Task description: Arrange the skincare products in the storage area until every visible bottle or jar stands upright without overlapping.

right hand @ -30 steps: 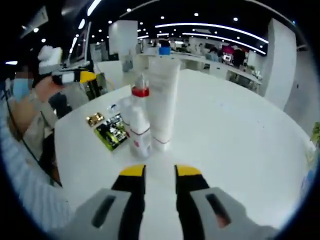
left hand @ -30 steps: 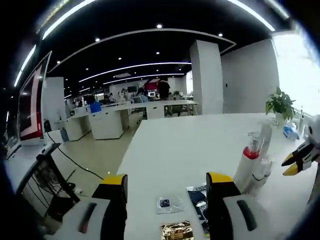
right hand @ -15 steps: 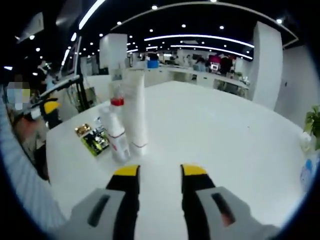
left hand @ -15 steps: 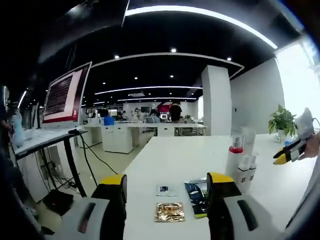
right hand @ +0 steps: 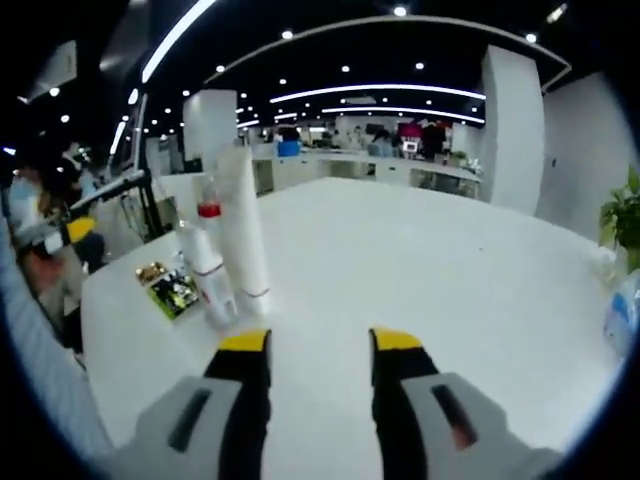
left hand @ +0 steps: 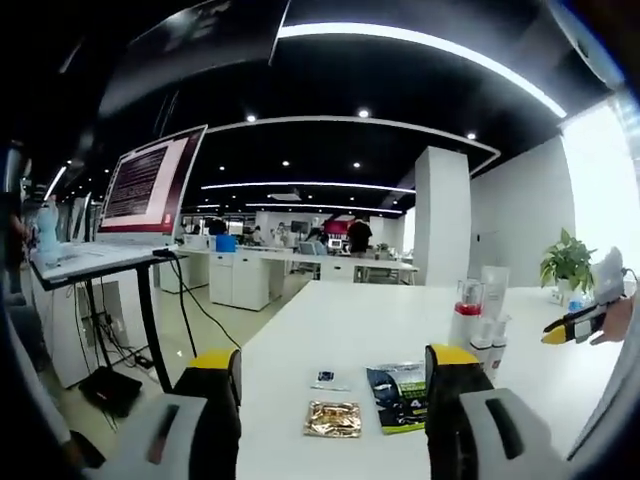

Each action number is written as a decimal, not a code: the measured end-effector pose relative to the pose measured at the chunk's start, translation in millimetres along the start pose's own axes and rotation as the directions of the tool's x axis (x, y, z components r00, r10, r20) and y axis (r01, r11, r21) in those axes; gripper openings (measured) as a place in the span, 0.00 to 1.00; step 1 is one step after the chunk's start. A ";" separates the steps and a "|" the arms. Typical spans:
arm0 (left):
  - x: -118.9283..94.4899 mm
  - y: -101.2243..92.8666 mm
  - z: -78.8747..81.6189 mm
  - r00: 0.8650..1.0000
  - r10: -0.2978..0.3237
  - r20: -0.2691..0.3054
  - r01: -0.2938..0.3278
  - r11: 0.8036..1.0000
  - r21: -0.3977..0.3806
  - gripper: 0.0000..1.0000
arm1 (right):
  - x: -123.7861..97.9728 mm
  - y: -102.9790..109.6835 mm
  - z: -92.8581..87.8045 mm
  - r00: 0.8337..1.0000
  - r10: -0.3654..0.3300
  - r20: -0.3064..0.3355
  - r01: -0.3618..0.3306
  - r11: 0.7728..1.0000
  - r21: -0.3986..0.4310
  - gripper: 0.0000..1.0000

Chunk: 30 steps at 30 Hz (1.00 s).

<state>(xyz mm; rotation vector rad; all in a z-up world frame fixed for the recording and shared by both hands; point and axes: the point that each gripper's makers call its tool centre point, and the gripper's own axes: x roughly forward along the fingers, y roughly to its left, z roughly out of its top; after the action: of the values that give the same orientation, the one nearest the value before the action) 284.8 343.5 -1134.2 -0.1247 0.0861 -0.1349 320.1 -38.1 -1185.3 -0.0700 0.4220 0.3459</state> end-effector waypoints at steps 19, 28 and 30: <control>-12.8 -32.2 -19.5 0.993 -0.082 0.080 0.087 0.995 -0.054 0.83 | -6.1 20.6 -1.8 0.993 0.035 0.117 -0.044 0.996 0.075 0.44; -7.2 -43.2 -23.6 0.984 -0.135 0.119 0.140 0.989 -0.036 0.86 | -16.3 5.4 -7.6 0.978 0.009 0.207 -0.033 0.993 0.110 0.52; -5.8 -45.6 -22.5 0.979 -0.150 0.139 0.158 0.986 -0.049 0.88 | -16.1 -1.8 -17.2 0.982 -0.006 0.187 -0.010 0.996 0.087 0.53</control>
<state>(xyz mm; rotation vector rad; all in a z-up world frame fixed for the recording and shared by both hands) 271.1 296.9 -1150.1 -0.1998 -0.0549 -0.2781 300.2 -47.3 -1194.3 0.0488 0.2503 0.3324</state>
